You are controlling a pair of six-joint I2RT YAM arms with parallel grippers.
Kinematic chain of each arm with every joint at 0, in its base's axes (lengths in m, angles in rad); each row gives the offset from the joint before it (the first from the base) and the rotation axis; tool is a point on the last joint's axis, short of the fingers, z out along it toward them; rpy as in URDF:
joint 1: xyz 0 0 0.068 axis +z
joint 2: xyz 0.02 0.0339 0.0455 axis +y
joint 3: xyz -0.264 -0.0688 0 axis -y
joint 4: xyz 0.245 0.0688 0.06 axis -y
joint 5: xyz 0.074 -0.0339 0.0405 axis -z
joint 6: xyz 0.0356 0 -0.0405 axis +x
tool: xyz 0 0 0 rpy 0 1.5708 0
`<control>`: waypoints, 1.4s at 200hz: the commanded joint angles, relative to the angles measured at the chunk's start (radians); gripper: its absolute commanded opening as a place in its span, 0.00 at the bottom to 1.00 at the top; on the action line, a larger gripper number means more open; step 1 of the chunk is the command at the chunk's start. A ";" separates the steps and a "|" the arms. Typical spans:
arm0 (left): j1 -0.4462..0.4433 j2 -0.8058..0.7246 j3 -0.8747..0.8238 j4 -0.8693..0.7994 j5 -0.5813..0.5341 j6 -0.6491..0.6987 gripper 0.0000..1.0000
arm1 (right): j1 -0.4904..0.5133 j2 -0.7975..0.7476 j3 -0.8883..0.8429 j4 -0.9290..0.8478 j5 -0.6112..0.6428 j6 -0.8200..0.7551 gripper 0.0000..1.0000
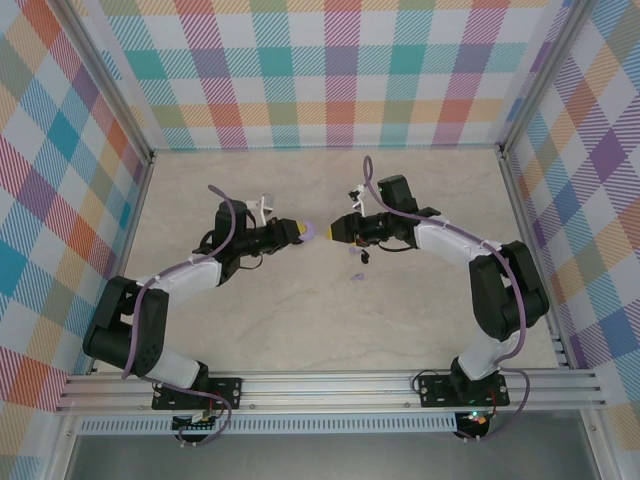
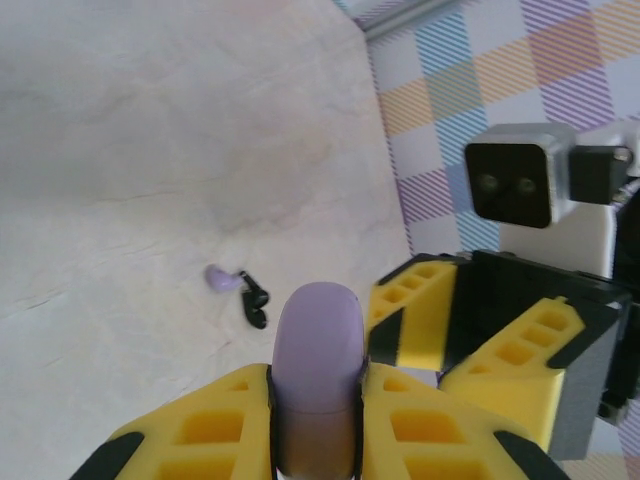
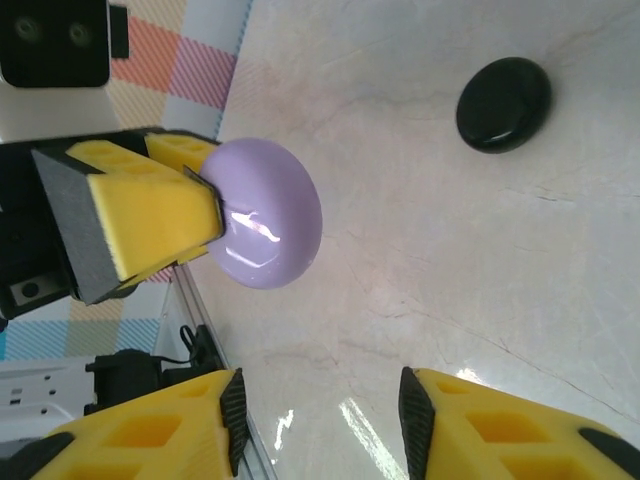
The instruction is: Insert the wireless bluetooth earbuds into the charging case
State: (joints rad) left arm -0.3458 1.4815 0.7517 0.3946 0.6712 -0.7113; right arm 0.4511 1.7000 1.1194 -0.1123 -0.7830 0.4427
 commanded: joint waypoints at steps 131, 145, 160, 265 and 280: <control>-0.091 -0.060 0.084 -0.007 0.177 0.148 0.12 | -0.011 -0.108 -0.026 0.121 -0.153 -0.057 0.55; -0.092 -0.063 0.083 -0.007 0.176 0.151 0.12 | -0.011 -0.111 -0.027 0.127 -0.164 -0.057 0.54; -0.094 -0.065 0.083 -0.007 0.174 0.151 0.12 | -0.011 -0.114 -0.030 0.130 -0.171 -0.056 0.51; -0.094 -0.059 0.087 -0.019 0.163 0.153 0.12 | -0.012 -0.135 -0.049 0.186 -0.223 -0.030 0.32; -0.094 -0.058 0.087 -0.019 0.164 0.153 0.12 | -0.011 -0.135 -0.053 0.211 -0.236 -0.014 0.31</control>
State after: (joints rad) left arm -0.4316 1.4380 0.8181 0.3878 0.8295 -0.5816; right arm 0.4370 1.6066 1.0748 0.0200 -0.9474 0.4103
